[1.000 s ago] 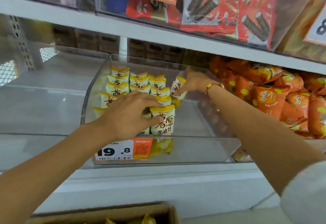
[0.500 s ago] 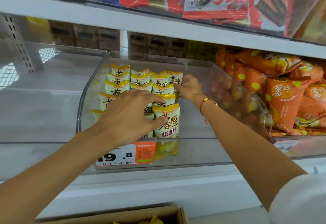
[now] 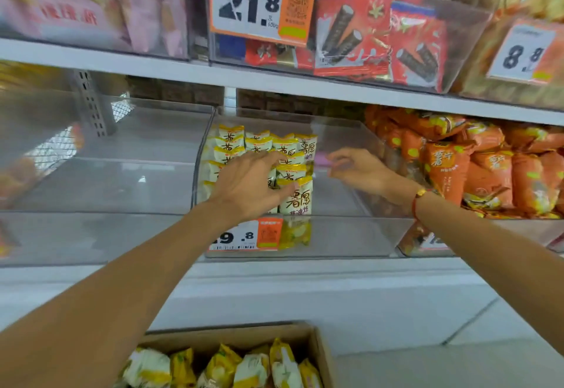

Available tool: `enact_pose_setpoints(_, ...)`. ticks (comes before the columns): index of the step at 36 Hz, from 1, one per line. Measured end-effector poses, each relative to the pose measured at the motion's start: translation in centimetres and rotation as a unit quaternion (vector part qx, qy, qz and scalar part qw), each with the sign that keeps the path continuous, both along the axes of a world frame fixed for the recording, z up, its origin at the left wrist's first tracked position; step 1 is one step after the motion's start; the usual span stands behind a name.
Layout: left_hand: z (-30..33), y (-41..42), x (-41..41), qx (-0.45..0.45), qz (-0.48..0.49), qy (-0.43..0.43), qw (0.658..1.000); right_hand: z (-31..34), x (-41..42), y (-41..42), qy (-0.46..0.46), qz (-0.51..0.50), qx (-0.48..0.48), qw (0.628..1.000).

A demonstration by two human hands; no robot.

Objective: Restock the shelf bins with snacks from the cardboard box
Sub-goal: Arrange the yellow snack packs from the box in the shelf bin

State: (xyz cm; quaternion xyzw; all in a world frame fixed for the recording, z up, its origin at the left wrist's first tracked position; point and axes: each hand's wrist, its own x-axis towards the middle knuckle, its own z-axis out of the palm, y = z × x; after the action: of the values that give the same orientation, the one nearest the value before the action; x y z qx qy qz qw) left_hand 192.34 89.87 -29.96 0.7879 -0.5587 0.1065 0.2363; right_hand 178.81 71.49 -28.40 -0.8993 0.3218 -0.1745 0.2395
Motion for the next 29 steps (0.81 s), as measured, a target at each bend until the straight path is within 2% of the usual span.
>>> enact_pose_setpoints(3,0.1,1.3,-0.9,-0.056,0.011,-0.038,0.998,1.0,-3.1,4.0,-0.018,0.035,-0.031,0.999)
enact_pose_setpoints(8,-1.5,5.8,-3.3,-0.19,-0.024,-0.001,0.982,1.5,-7.5,10.9,-0.017,0.097,-0.039,0.994)
enact_pose_setpoints(13,-5.1,12.4,-5.6,-0.194,-0.059,0.032,0.979,-2.3,-9.4,15.0,0.076,0.129,0.024,0.988)
enact_pose_setpoints(17,-9.5,16.7,-6.2,-0.118,-0.01,0.11,0.987,-7.1,-9.8,17.3,0.155,0.142,0.057,0.976)
enact_pose_setpoints(22,-15.5,20.5,-5.9,0.054,0.029,0.143,0.988,-13.6,-10.9,20.1,0.211,0.121,0.093,0.966)
enact_pose_setpoints(26,-18.6,21.4,-7.5,0.215,-0.013,0.187,0.959,-17.6,-12.1,22.1,0.312,0.179,0.073,0.93)
enact_pose_setpoints(29,-20.2,20.8,-9.9,0.293,-0.02,0.274,0.916,-19.2,-12.1,22.7,0.387,0.192,0.076,0.899)
